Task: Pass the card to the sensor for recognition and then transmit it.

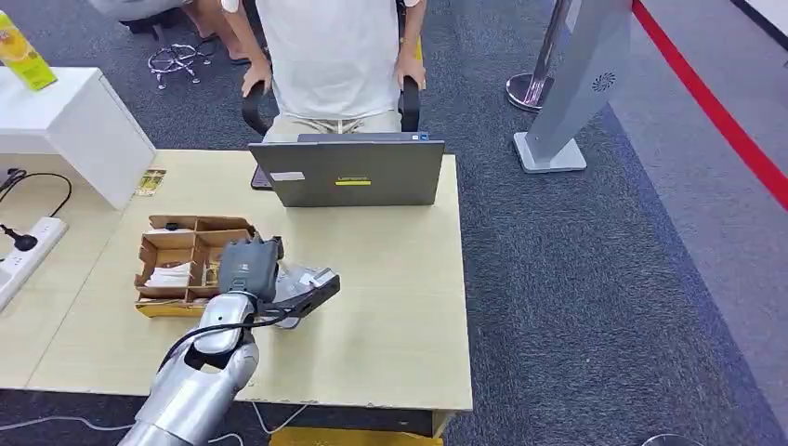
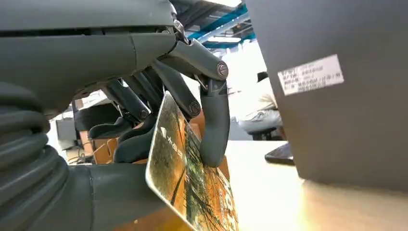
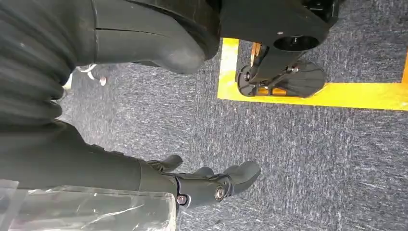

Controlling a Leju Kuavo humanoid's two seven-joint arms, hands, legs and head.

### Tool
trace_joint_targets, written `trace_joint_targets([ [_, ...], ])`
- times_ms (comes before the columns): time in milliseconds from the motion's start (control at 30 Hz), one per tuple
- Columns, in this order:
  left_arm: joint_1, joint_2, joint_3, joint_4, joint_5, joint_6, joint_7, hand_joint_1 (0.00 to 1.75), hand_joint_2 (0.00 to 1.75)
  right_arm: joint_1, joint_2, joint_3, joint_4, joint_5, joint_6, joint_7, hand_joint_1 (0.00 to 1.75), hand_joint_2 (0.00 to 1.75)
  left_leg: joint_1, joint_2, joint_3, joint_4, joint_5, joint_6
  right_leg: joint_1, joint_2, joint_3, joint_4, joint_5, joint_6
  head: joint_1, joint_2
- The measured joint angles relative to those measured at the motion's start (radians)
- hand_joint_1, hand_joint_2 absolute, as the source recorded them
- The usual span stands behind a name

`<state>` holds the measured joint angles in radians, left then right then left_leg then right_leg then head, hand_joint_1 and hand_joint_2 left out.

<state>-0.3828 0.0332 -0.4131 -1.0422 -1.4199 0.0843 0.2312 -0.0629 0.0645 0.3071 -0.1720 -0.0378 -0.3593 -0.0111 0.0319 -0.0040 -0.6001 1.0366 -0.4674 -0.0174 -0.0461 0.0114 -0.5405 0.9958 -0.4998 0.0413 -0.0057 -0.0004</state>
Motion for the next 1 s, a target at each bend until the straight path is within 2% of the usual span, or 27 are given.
trace_joint_targets([
  [400,-0.019,0.006,0.000,0.074,0.031,-0.050,0.002,1.75,1.75,0.000,0.001,0.000,0.000,0.011,0.003,0.018,0.00,1.75,0.000,0.000,0.000,0.000,0.000,0.000,0.000,0.000,0.000,0.000,0.000,0.000,0.000,0.000],
  [733,-0.030,0.015,0.000,0.102,0.056,-0.054,-0.008,1.75,1.75,0.000,0.001,0.000,0.000,0.019,0.006,0.018,0.00,1.75,0.000,0.000,0.000,0.000,0.000,0.000,0.000,0.000,0.000,0.000,0.000,0.000,0.000,0.000],
  [800,-0.030,0.016,0.000,0.102,0.063,-0.028,-0.015,1.75,1.75,0.001,0.001,0.000,0.000,0.019,0.011,0.016,0.00,1.75,0.000,0.000,0.000,0.000,0.000,0.000,0.000,0.000,0.000,0.000,0.000,0.000,0.000,0.000],
  [867,-0.028,0.018,0.000,0.087,0.058,0.033,-0.016,1.75,1.75,0.001,0.001,0.000,0.001,0.019,0.014,0.014,0.00,1.75,0.000,0.000,0.000,0.000,0.001,0.000,0.000,0.000,0.000,0.000,0.000,0.000,0.000,0.000],
  [967,-0.015,0.034,0.000,-0.038,-0.009,0.237,-0.029,1.75,1.75,0.001,0.001,0.000,0.001,0.028,0.014,0.011,0.00,1.75,0.000,0.000,-0.001,0.000,0.001,0.000,0.000,0.000,0.000,0.000,0.000,0.000,0.000,0.000],
  [1000,-0.015,0.041,0.000,-0.083,-0.029,0.284,-0.038,1.75,1.75,0.001,0.002,0.001,0.001,0.029,0.015,0.011,0.00,1.75,0.000,0.000,-0.001,0.000,0.001,0.000,0.000,0.000,0.000,0.000,0.000,0.000,0.000,0.000],
])
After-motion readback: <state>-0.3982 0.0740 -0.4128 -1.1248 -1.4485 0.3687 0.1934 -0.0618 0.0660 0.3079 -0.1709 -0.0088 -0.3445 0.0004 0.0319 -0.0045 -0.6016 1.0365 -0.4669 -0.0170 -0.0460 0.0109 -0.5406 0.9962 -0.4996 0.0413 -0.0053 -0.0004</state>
